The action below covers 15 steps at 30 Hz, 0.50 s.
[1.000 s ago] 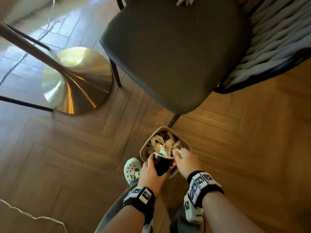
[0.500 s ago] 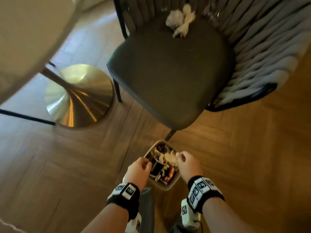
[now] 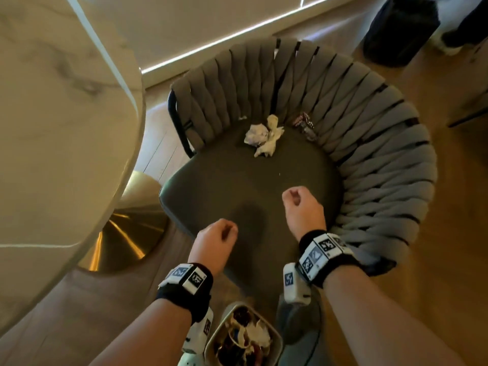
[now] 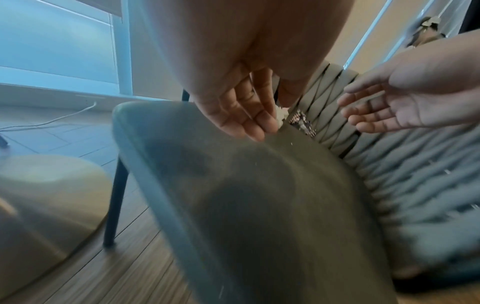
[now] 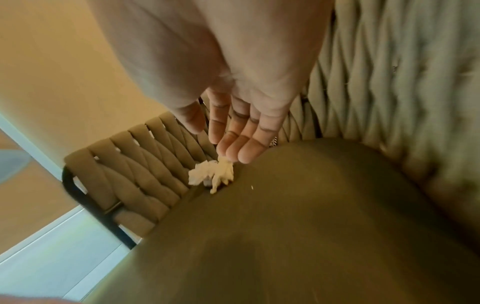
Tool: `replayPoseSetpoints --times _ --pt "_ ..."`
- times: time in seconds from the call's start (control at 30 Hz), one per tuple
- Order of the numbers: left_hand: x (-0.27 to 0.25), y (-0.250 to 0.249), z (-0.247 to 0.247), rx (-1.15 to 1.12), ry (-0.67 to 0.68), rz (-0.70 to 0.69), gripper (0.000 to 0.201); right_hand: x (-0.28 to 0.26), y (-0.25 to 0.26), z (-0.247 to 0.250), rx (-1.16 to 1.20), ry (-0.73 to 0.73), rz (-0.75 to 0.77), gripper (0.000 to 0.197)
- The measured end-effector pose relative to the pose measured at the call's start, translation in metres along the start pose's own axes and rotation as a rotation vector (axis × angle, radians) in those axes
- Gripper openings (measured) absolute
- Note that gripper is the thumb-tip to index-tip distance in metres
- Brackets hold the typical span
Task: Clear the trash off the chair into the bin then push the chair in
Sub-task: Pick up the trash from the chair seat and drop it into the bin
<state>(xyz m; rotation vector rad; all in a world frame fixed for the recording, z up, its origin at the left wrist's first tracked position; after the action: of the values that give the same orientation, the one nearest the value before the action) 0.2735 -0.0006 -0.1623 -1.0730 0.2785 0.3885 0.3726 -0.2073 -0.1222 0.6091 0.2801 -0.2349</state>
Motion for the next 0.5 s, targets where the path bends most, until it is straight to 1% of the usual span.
replayPoseSetpoints --times 0.13,0.3,0.4,0.47,0.5 --pt "0.065 -0.037 0.000 -0.058 -0.081 -0.028 0.016 0.113 0.017 0.017 -0.087 -0.059 0.037 0.023" --pt "0.143 -0.074 -0.016 -0.053 -0.131 -0.042 0.027 0.234 0.011 0.023 -0.264 -0.140 0.046 0.045" --pt "0.186 -0.093 -0.027 -0.026 -0.206 -0.051 0.041 0.281 0.005 0.018 -0.382 -0.125 0.083 0.051" --pt "0.215 -0.105 -0.036 0.030 -0.256 -0.054 0.055 0.300 0.000 0.009 -0.436 -0.113 0.133 0.053" --pt "0.225 -0.109 -0.037 0.060 -0.275 -0.052 0.062 0.300 -0.001 0.005 -0.452 -0.119 0.156 0.054"
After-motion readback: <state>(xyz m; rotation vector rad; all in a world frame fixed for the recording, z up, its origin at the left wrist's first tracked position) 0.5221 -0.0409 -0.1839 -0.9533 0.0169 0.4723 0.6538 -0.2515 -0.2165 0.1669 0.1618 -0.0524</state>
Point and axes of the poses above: each hand's wrist, its own x-axis towards the middle knuckle, its own z-axis out of the back of the hand, y = z × x, the point moved 5 cm from there along x, towards the middle knuckle, and after that the axes turned 12 degrees about -x, right-handed, at the moved point
